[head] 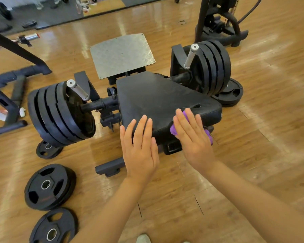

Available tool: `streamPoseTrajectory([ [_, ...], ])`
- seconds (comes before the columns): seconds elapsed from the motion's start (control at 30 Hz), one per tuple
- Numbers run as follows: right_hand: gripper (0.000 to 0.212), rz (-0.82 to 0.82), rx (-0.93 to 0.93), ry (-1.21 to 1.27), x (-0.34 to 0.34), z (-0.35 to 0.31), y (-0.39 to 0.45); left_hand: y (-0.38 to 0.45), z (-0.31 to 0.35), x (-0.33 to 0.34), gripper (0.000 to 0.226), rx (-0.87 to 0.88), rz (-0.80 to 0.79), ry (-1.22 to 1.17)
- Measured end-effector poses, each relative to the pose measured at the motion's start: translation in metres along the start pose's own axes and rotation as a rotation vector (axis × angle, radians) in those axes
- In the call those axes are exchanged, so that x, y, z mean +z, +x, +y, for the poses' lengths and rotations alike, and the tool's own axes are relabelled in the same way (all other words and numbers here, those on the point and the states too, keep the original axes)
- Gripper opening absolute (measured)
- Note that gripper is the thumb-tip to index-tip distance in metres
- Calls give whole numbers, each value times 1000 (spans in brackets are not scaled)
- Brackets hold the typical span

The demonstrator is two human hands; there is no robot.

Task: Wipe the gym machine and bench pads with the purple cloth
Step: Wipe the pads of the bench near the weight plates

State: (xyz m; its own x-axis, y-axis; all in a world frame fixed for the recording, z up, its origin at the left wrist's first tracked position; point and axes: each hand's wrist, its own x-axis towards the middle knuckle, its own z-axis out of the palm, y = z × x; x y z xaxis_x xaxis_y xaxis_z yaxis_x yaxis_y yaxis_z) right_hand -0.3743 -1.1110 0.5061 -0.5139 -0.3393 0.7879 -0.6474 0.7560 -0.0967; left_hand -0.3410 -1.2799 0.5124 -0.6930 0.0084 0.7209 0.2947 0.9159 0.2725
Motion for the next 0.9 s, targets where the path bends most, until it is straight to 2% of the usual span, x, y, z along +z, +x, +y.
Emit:
streamPoseTrajectory([
  [0.07,41,23,-19,56,6,-15,24,0,-2,1,41,19,6,18],
  [0.13,45,-27,-106,25,3,-9,28,-1,-4,1,41,33,-2,33],
  [0.23,52,-93,-226,-67,-14,34,3,-1,-5,-1,42,24,-14,45],
  [0.33,47,-107,-211,-135,-23,63,-19,-1,-2,-2,43,9,-32,49],
  [0.47,44,-38,-209,-97,-5,32,8,0,0,0,42,-20,-5,17],
  [0.57,46,-80,-296,-49,0,20,27,-1,-2,2,41,-13,19,25],
  [0.67,50,-147,-463,-89,-12,54,16,-1,-1,4,41,-5,31,47],
  [0.73,60,-164,-512,-153,-23,90,0,0,0,3,40,3,28,50],
  [0.8,61,-157,-507,-199,-30,107,-7,3,-1,1,39,23,13,74],
  [0.9,49,-97,-442,-150,-20,78,10,2,-2,0,41,47,-19,111],
])
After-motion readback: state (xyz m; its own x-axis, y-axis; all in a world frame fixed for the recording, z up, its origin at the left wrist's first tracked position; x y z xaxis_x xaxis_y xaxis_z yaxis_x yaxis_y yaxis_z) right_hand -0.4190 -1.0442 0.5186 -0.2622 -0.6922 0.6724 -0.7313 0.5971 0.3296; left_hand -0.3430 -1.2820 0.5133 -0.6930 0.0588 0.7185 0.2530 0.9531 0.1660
